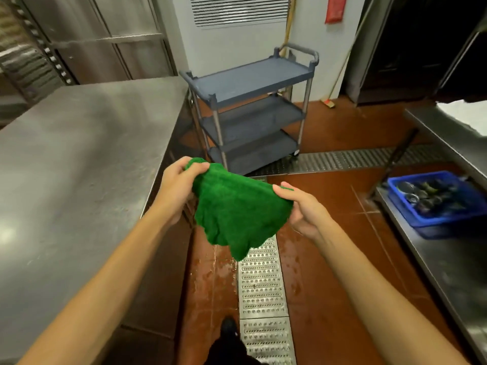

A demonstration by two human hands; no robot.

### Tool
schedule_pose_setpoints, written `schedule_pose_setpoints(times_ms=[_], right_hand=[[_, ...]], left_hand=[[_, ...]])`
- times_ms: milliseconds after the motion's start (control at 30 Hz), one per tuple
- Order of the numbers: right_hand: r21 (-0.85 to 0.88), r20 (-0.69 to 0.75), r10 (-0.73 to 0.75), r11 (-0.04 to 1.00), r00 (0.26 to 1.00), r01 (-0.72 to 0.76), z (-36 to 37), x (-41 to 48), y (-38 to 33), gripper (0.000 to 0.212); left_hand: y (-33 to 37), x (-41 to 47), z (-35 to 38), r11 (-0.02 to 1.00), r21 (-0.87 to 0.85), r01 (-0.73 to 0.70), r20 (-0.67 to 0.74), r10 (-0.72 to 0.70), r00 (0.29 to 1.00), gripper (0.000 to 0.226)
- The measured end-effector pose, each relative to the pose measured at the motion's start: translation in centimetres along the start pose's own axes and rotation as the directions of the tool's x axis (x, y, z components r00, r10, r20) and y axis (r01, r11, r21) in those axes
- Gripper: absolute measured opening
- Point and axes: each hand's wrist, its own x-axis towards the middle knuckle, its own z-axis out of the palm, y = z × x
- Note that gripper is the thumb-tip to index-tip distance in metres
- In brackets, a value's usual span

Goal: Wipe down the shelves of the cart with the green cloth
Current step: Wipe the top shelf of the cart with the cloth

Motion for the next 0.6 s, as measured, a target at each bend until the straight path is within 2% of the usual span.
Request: schedule_pose_setpoints(times_ms=[200, 400, 467, 600], right_hand=[[-0.075, -0.145, -0.014, 0.997, 0.989, 0.003, -3.0, 3.0, -3.9, 0.055], [-0.306, -0.313, -0.019, 0.948, 0.95, -0.082, -3.5, 8.7, -6.2, 0.053], [-0.379, -0.3, 0.05, 0.91, 0.953, -0.167, -3.3, 10.7, -7.4, 0.045], [-0.52, -0.301, 0.273, 0.756, 0.914, -0.397, -2.6, 15.5, -9.6, 0.042]], left_hand=[[-0.7, 5.3, 1.2, 0.999, 0.031, -0.027, 0.045, 0.026, 0.999, 0.017], [-0.7, 13.5, 2.5, 0.993, -0.103, -0.055, 0.054, 0.06, 0.997, 0.031], [-0.5, 16.5, 2.6, 0.993, -0.092, -0.076, 0.031, 0.079, 0.996, 0.037], [-0.6, 22.5, 2.7, 0.991, 0.005, -0.133, 0.031, 0.133, 0.991, 0.04]])
